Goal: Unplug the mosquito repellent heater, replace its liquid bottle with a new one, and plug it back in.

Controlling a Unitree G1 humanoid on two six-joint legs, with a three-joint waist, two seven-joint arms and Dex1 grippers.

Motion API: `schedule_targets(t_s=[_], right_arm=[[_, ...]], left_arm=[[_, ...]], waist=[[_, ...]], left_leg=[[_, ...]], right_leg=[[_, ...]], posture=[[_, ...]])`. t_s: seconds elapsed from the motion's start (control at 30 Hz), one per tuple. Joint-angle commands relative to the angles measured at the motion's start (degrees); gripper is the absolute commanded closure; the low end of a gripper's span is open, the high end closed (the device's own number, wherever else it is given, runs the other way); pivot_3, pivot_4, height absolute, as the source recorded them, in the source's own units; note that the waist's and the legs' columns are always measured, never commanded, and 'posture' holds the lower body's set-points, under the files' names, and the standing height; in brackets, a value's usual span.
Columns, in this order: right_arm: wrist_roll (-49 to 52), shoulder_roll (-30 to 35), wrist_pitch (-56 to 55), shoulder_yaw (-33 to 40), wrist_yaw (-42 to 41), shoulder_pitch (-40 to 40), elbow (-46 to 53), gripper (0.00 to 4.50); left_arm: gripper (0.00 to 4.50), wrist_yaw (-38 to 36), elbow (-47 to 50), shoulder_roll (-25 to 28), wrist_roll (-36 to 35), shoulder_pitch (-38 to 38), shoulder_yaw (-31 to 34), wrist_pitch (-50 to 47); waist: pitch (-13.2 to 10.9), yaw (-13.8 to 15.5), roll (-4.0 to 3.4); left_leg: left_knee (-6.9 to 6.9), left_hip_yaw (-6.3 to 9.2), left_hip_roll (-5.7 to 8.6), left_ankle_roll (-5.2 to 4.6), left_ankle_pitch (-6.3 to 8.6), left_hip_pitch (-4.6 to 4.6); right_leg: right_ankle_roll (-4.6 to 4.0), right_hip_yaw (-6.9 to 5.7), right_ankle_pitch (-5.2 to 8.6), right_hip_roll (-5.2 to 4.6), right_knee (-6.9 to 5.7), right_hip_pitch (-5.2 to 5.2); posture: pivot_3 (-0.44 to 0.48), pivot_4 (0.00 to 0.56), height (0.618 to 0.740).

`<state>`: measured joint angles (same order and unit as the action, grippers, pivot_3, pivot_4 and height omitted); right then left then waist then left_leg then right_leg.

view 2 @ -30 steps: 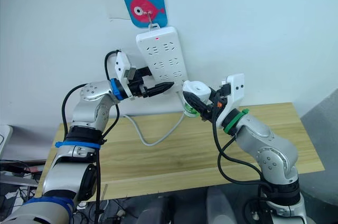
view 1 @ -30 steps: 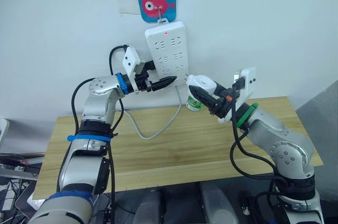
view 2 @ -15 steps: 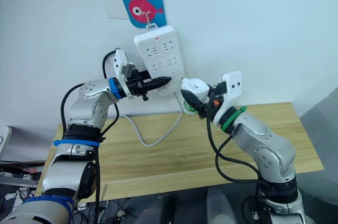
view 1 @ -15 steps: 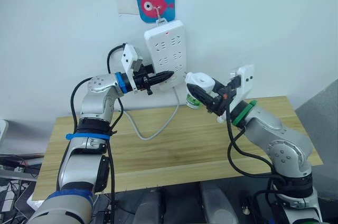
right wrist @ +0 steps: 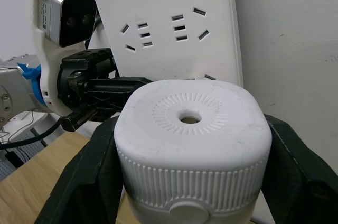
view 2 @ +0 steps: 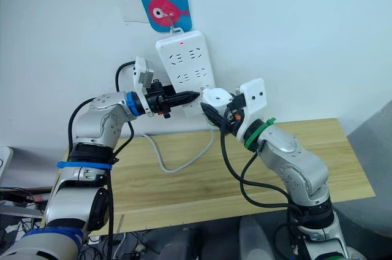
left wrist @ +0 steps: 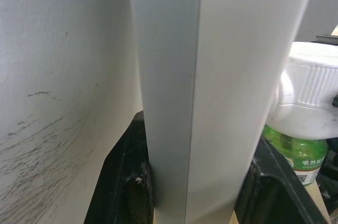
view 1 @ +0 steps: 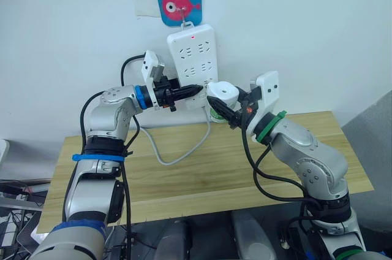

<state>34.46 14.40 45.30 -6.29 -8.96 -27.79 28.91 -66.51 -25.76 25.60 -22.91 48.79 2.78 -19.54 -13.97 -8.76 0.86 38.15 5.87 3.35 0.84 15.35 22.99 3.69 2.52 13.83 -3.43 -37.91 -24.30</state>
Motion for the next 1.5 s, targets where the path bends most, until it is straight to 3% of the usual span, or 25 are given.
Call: schedule_targets(t_s=[0.03,0.9,1.5], right_arm=[[-1.17,-0.95,-1.23,1.26,0.2,-1.06,0.82,1.52],[-12.52,-3.58,-7.14,-2.95,-1.5,-0.58,1.22,1.52],[-22.46,-9.94,-10.51,-8.72,0.07,-2.93,-7.57,1.52]], left_arm=[[3.14,-0.58,2.37,0.3,-1.29,0.02,0.72,-0.25],[3.14,-0.87,5.58,0.21,-2.2,-1.75,0.96,-3.75],[3.14,-1.16,8.12,0.14,-2.68,-2.83,1.01,-5.28]], waist=[[0.0,-0.02,0.0],[0.0,-0.84,0.0],[0.04,-2.31,-0.05]], left_leg=[[0.0,0.0,0.0,0.0,0.0,0.0],[0.0,-0.03,-0.01,0.01,0.0,-0.02],[0.01,0.0,-0.03,0.11,-0.06,-0.1]], right_leg=[[0.0,0.0,0.0,0.0,-0.01,0.0],[0.0,0.04,0.0,0.0,-0.07,-0.04],[-0.01,0.07,-0.01,0.04,-0.22,-0.04]], posture=[[-0.243,0.219,0.74],[-0.242,0.227,0.74],[-0.226,0.221,0.74]])
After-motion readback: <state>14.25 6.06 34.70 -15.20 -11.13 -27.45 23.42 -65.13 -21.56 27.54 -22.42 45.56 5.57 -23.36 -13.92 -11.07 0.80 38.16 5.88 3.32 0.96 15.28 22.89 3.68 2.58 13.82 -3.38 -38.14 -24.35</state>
